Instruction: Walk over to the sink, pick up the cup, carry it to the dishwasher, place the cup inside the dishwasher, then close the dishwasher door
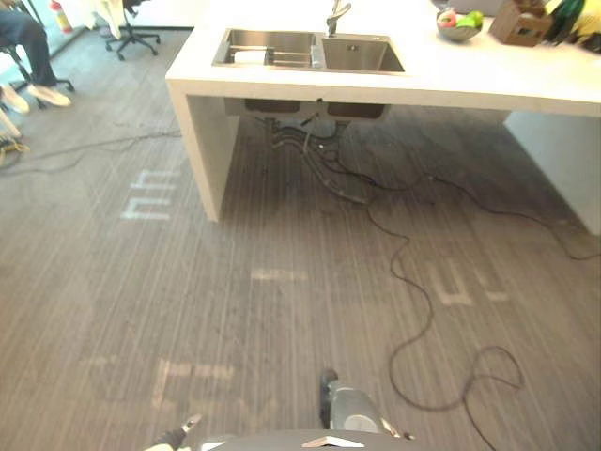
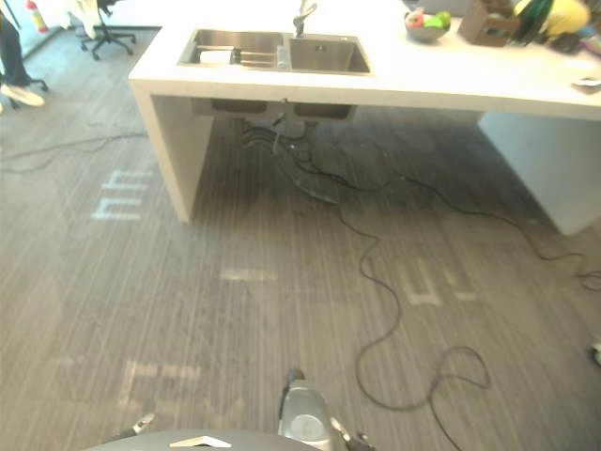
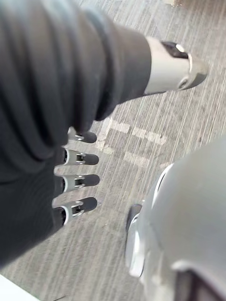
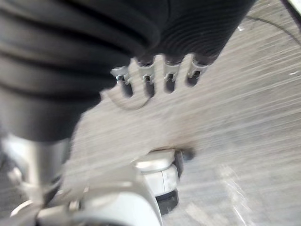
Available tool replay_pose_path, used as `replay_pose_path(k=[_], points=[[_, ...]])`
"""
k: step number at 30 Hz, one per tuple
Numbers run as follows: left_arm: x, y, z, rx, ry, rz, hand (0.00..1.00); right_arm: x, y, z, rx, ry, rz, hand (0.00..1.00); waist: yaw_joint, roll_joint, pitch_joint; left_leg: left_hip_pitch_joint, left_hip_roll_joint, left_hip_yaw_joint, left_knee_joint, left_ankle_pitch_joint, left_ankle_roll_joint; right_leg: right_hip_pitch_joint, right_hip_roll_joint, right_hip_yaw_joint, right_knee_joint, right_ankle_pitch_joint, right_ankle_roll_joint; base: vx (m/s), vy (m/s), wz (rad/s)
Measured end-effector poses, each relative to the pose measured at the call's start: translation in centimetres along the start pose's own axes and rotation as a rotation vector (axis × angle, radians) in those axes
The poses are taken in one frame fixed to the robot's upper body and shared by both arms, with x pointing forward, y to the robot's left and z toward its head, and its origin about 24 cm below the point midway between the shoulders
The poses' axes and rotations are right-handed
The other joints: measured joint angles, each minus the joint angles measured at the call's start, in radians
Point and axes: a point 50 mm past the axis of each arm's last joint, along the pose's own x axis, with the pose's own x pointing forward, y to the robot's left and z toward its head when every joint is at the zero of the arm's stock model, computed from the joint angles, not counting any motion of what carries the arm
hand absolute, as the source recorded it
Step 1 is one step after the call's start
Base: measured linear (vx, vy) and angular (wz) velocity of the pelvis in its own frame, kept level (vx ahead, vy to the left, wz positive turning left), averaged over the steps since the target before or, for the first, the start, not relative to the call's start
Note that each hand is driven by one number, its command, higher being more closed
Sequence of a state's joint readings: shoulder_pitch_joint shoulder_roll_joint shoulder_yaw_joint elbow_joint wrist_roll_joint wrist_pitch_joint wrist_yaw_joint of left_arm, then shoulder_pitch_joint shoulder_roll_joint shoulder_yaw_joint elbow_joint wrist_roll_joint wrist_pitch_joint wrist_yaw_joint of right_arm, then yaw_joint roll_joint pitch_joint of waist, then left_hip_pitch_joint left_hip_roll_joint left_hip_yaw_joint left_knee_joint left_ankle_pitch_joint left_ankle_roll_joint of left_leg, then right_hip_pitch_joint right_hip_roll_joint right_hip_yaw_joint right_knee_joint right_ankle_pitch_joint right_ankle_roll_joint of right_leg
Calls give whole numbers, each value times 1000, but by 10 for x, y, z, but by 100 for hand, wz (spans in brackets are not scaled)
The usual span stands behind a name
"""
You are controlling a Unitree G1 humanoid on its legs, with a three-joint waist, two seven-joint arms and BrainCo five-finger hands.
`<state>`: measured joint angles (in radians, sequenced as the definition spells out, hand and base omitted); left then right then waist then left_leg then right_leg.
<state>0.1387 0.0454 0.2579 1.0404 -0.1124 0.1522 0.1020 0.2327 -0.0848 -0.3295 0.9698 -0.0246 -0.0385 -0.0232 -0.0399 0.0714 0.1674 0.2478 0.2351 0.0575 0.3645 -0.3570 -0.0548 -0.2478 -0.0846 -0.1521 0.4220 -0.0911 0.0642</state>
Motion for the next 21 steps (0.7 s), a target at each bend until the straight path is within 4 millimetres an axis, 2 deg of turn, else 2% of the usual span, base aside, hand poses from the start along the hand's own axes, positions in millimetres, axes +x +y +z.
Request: replay_pose_path(k=[1, 2, 3, 4, 5, 6, 7, 8, 9, 10, 11, 12, 13, 14, 15, 16, 17, 18, 19, 20, 21], points=[[0, -5, -1, -21, 1, -11, 0, 1, -3, 3, 1, -5, -5, 0, -2, 2, 4, -47, 19, -7, 77, 34, 15, 8, 9, -8, 7, -23, -6, 657, -339, 1], [-1, -10, 2, -40, -15, -17, 0, 2, -5, 7, 9, -14, -12, 0, -12, 13, 0, -101, 38, -31, 211, 134, -5, 49, 27, -26, -5, -53, -20, 503, -297, 14], [-1, -9, 2, -49, -20, -10, 0, 2, -6, 7, 8, -15, -11, 0, -17, 17, 0, -128, 57, -28, 284, 200, -11, 85, 42, -32, -27, -69, -35, 535, -257, 20], [-1, -6, 2, -52, -31, 3, 0, 3, -5, 11, 1, -29, 5, 0, -17, 22, 5, -197, 88, -27, 463, 197, -22, 180, 78, -38, -96, -84, -60, 675, -309, 12], [-1, -4, 9, -52, -68, 17, 0, 4, -4, 11, -4, -21, 17, 0, -10, 10, 13, -262, 82, -24, 606, 148, -30, 286, 105, -33, -177, -86, -74, 817, -345, 5], [-1, -3, 14, -48, -90, 24, 0, 4, -2, 10, -6, -14, 25, 0, -6, -1, 19, -291, 65, -19, 646, 121, -29, 332, 109, -29, -207, -76, -74, 804, -284, -21], [-2, -1, 23, -48, -142, 31, 0, 6, 3, 11, -9, -11, 44, 0, 14, -27, 31, -351, 17, 26, 667, 65, -9, 406, 107, 2, -247, -80, -82, 757, -200, -47], [-3, -2, 32, -45, -195, 32, 0, 8, 7, 20, 14, -40, 57, 0, 38, -42, 39, -423, -26, 93, 625, 26, 10, 454, 97, 21, -278, -80, -82, 593, -112, -57], [-4, -4, 37, -37, -222, 27, 0, 9, 9, 26, 24, -59, 63, 0, 44, -45, 42, -460, -47, 129, 575, 18, 19, 473, 91, 30, -290, -81, -82, 552, -45, -59], [-6, -7, 42, -15, -258, 24, 0, 10, 13, 35, 40, -96, 80, 0, 51, -45, 43, -517, -78, 193, 443, 23, 34, 510, 81, 36, -305, -83, -79, 590, 9, -52], [-7, -9, 48, 7, -300, 33, 0, 9, 18, 40, 49, -127, 100, 0, 56, -50, 48, -550, -113, 233, 276, 71, 47, 552, 65, 40, -308, -97, -69, 719, 64, -66], [-9, -11, 53, 23, -345, 44, 0, 8, 20, 41, 52, -143, 108, 0, 65, -51, 51, -558, -150, 235, 48, 176, 41, 592, 48, 58, -306, -128, -74, 609, 100, -61], [-11, -14, 55, 32, -373, 50, 0, 8, 19, 42, 49, -151, 111, 0, 69, -40, 54, -559, -156, 213, -70, 227, 27, 611, 49, 72, -308, -145, -78, 580, 174, -63], [-15, -20, 61, 52, -428, 46, 0, 8, 16, 43, 39, -161, 106, 0, 78, -19, 58, -578, -144, 175, -135, 296, 13, 641, 77, 100, -322, -196, -103, 544, 228, -50], [-24, -27, 82, 76, -557, 53, 0, 9, 25, 50, 8, -176, 135, 0, 81, -38, 66, -637, -158, 167, 3, 366, 6, 668, 54, 166, -325, -301, -160, 615, 296, -28], [-30, -35, 95, 76, -626, 44, 0, 9, 28, 52, -7, -181, 147, 0, 76, -49, 72, -667, -157, 175, 49, 363, 6, 662, 51, 191, -317, -322, -166, 477, 257, 10], [-40, -48, 113, 80, -719, 18, 0, 10, 32, 57, -20, -190, 158, 0, 69, -48, 87, -702, -157, 177, 110, 363, 6, 658, 52, 216, -299, -320, -153, 451, 270, 44], [-55, -70, 130, 86, -814, -44, 0, 12, 31, 64, -51, -196, 162, 0, 62, -43, 97, -721, -169, 175, 157, 345, 35, 637, 48, 233, -239, -296, -124, 351, 227, 45], [-63, -79, 136, 84, -856, -72, 0, 13, 30, 66, -62, -194, 162, 0, 62, -44, 97, -718, -179, 171, 163, 332, 57, 620, 36, 238, -194, -283, -119, 432, 278, 25], [-80, -90, 148, 69, -943, -115, 0, 14, 33, 66, -73, -179, 168, 0, 70, -52, 93, -690, -201, 180, 150, 310, 92, 579, 22, 246, -84, -249, -76, 433, 250, 1], [-92, -94, 156, 54, -1000, -126, 0, 14, 35, 63, -67, -159, 173, 0, 77, -67, 86, -634, -239, 199, 100, 298, 110, 535, -1, 250, 47, -193, 12, 442, 245, -1]])
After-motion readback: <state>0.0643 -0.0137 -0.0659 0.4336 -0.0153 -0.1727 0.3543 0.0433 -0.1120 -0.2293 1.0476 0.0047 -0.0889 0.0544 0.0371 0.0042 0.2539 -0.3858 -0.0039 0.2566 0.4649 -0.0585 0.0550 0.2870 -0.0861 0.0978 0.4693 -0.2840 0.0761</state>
